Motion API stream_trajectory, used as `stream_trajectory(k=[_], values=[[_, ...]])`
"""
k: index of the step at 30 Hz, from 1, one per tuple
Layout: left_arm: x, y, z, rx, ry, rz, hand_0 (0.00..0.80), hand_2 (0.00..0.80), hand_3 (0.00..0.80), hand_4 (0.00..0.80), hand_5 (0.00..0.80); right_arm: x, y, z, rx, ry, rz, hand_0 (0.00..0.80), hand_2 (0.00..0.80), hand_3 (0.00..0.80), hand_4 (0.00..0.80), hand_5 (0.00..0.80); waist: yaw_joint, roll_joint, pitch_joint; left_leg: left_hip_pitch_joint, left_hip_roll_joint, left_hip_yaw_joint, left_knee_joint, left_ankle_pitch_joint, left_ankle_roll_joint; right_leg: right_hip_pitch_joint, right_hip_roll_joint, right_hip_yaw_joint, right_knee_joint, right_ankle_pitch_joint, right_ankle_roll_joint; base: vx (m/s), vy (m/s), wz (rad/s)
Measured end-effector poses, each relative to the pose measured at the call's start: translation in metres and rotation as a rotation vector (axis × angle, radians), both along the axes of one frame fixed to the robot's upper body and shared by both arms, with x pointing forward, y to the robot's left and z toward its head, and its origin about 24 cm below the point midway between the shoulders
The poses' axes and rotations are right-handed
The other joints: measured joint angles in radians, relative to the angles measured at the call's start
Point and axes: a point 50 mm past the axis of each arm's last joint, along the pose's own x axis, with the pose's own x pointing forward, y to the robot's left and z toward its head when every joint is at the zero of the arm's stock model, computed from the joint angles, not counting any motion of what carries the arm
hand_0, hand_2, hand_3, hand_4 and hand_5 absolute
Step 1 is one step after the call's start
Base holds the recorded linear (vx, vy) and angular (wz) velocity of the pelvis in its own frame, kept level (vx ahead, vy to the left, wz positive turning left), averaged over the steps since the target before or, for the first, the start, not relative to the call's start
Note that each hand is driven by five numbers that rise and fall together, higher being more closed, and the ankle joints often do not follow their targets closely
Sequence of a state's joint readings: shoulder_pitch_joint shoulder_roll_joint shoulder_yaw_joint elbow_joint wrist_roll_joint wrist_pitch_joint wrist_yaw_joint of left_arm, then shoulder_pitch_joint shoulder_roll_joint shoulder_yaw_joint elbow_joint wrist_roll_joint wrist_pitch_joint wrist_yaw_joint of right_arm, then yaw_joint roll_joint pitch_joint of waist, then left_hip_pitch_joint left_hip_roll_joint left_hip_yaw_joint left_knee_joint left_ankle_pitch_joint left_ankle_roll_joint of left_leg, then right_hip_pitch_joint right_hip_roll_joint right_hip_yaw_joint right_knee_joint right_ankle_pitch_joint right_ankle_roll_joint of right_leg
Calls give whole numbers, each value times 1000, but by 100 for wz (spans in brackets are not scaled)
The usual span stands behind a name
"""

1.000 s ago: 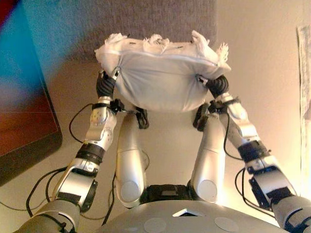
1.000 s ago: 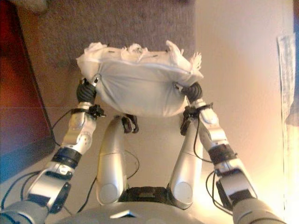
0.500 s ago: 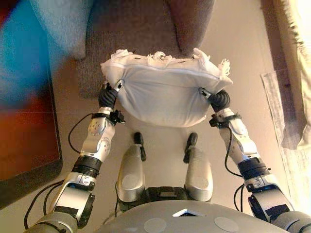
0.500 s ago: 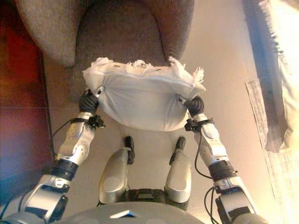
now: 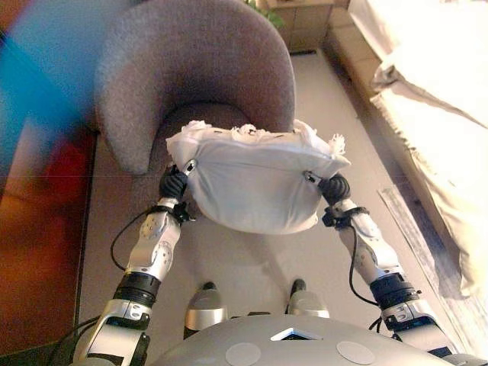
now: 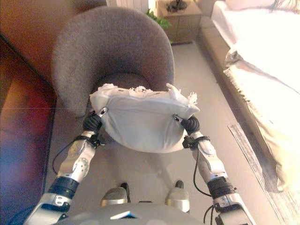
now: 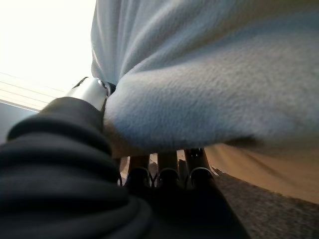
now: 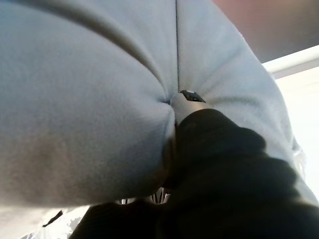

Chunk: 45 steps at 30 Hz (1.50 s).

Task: Pick up the cushion and take it to the sofa

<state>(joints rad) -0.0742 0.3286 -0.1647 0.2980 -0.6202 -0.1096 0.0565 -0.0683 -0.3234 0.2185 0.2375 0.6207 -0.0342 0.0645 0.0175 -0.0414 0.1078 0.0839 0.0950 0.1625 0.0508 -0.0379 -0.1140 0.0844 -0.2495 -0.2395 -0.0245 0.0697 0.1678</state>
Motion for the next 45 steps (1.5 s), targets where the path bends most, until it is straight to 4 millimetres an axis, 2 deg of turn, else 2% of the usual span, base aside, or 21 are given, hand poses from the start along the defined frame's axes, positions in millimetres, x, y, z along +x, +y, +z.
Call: stream_trajectory(k=[5, 9, 11, 12, 14, 16, 19, 22, 24, 25, 27, 28, 31, 32, 34, 36, 39, 41, 42, 44, 45], values=[[1, 0, -1, 19, 16, -31, 800, 800, 800, 800, 800, 0, -2, 0, 13, 5, -9, 800, 800, 800, 800, 800, -1, 1, -39, 9, -20, -5, -27, 10, 15, 8, -22, -14, 12, -4, 0, 17, 200, 9], [6, -6, 0, 18, 34, -69, 800, 800, 800, 800, 800, 1, -8, 1, 3, 4, -34, 800, 800, 800, 800, 800, -8, -4, -40, -30, -72, -32, 31, -14, 58, -53, -94, -18, 170, -45, 18, 35, 263, 27], [12, -12, 0, 19, 42, -101, 800, 800, 800, 800, 800, -1, -17, 1, -27, 12, -57, 800, 800, 800, 800, 800, -30, 29, -32, -82, -76, -67, 114, -45, 83, -157, -126, 33, 392, -14, -26, 103, 155, 64], [13, -12, 0, 31, 43, -105, 800, 800, 800, 800, 800, -3, -17, -1, -29, 23, -56, 800, 800, 800, 800, 800, -33, 33, -30, -72, -79, -87, 109, -42, 93, -195, -127, 94, 469, 23, -64, 146, 57, 51], [13, -7, 1, 51, 42, -106, 800, 800, 800, 800, 800, -8, -14, -7, -21, 43, -45, 800, 800, 800, 800, 800, -33, 31, -32, -55, -86, -109, 92, -32, 113, -241, -96, 179, 521, 17, -45, 192, -29, 30], [13, -2, 2, 69, 41, -102, 800, 800, 800, 800, 800, -10, -11, -9, -14, 46, -20, 800, 800, 800, 800, 800, -26, 26, -34, -52, -89, -116, 66, -17, 134, -265, -56, 173, 481, -31, -21, 268, -124, 24], [12, -1, 2, 81, 44, -106, 800, 800, 800, 800, 800, -10, -10, -10, -7, 46, 6, 800, 800, 800, 800, 800, -32, 23, -18, -38, -93, -118, 46, -12, 142, -267, 3, 167, 255, -44, 21, 316, -113, 9], [12, -1, 0, 80, 53, -103, 800, 800, 800, 800, 800, -11, -11, -15, 6, 68, 10, 800, 800, 800, 800, 800, -36, -3, 7, -11, -100, -129, 33, -23, 125, -268, 46, 157, 69, -24, 47, 327, -62, 15], [9, 0, -4, 83, 68, -102, 800, 800, 800, 800, 800, -14, -11, -21, 14, 88, 12, 800, 800, 800, 800, 800, -37, -36, 8, 7, -111, -149, 16, -26, 110, -258, 50, 134, 53, -42, 56, 324, -87, 39], [3, -4, -11, 64, 92, -101, 800, 800, 800, 800, 800, -15, -14, -25, 14, 105, 3, 800, 800, 800, 800, 800, -58, -38, 14, 13, -114, -167, 68, -50, 90, -260, 58, 120, 87, -6, 35, 393, -121, 32], [-4, -10, -20, 34, 117, -101, 800, 800, 800, 800, 800, -18, -21, -25, -6, 108, -1, 800, 800, 800, 800, 800, -62, -5, 22, 14, -119, -142, 162, -145, 110, -255, 87, 116, 123, 1, 24, 312, -119, 14], [-5, -10, -20, 35, 118, -103, 800, 800, 800, 800, 800, -19, -21, -25, -9, 111, 4, 800, 800, 800, 800, 800, -64, -3, 23, 33, -113, -150, 145, -168, 96, -253, 101, 113, 141, 23, -5, 345, -164, -2], [-9, -4, -21, 33, 121, -82, 800, 800, 800, 800, 800, -18, -17, -23, -2, 96, 34, 800, 800, 800, 800, 800, -58, -11, 20, 93, -85, -134, 102, -177, 78, -258, 107, 58, 194, 39, -58, 418, -219, -13], [-10, -3, -20, 32, 116, -78, 800, 800, 800, 800, 800, -18, -16, -21, -2, 85, 42, 800, 800, 800, 800, 800, -60, -5, 19, 100, -72, -133, 96, -182, 69, -262, 115, 46, 212, 25, -98, 346, -216, -10], [-12, -1, -21, 30, 118, -69, 800, 800, 800, 800, 800, -17, -14, -19, -15, 80, 55, 800, 800, 800, 800, 800, -64, 13, 7, 118, -44, -128, 92, -186, 46, -263, 140, 36, 241, -8, -146, 331, -251, -3], [-12, 3, -20, 28, 114, -49, 800, 800, 800, 800, 800, -16, -10, -17, -21, 73, 83, 800, 800, 800, 800, 800, -58, 28, -7, 116, -17, -114, 118, -196, 31, -262, 169, 37, 248, -30, -174, 278, -232, -19], [-11, 8, -18, 29, 108, -18, 800, 800, 800, 800, 800, -13, -5, -14, -30, 61, 119, 800, 800, 800, 800, 800, -53, 26, -10, 64, -12, -111, 269, -197, 28, -241, 179, 41, 246, -53, -198, 261, -212, -15], [-12, 6, -19, 22, 100, -2, 800, 800, 800, 800, 800, -11, -6, -13, -34, 55, 130, 800, 800, 800, 800, 800, -50, 25, -17, -6, -11, -113, 442, -160, -12, -221, 178, 42, 247, -73, -207, 208, -151, -13], [-12, 5, -19, 15, 95, 3, 800, 800, 800, 800, 800, -11, -6, -13, -36, 54, 133, 800, 800, 800, 800, 800, -47, 26, -24, -33, -7, -112, 501, -133, -15, -212, 175, 43, 245, -82, -211, 205, -108, -15], [-12, 1, -19, -2, 81, 9, 800, 800, 800, 800, 800, -11, -8, -12, -44, 52, 134, 800, 800, 800, 800, 800, -32, 22, -28, -76, -4, -110, 589, -72, 5, -187, 173, 53, 231, -95, -229, 165, -9, -13], [-12, 0, -19, -7, 80, 8, 800, 800, 800, 800, 800, -11, -9, -11, -50, 49, 132, 800, 800, 800, 800, 800, -30, 20, -32, -93, -3, -111, 603, -72, 18, -179, 174, 54, 222, -98, -236, 165, 48, -5]])
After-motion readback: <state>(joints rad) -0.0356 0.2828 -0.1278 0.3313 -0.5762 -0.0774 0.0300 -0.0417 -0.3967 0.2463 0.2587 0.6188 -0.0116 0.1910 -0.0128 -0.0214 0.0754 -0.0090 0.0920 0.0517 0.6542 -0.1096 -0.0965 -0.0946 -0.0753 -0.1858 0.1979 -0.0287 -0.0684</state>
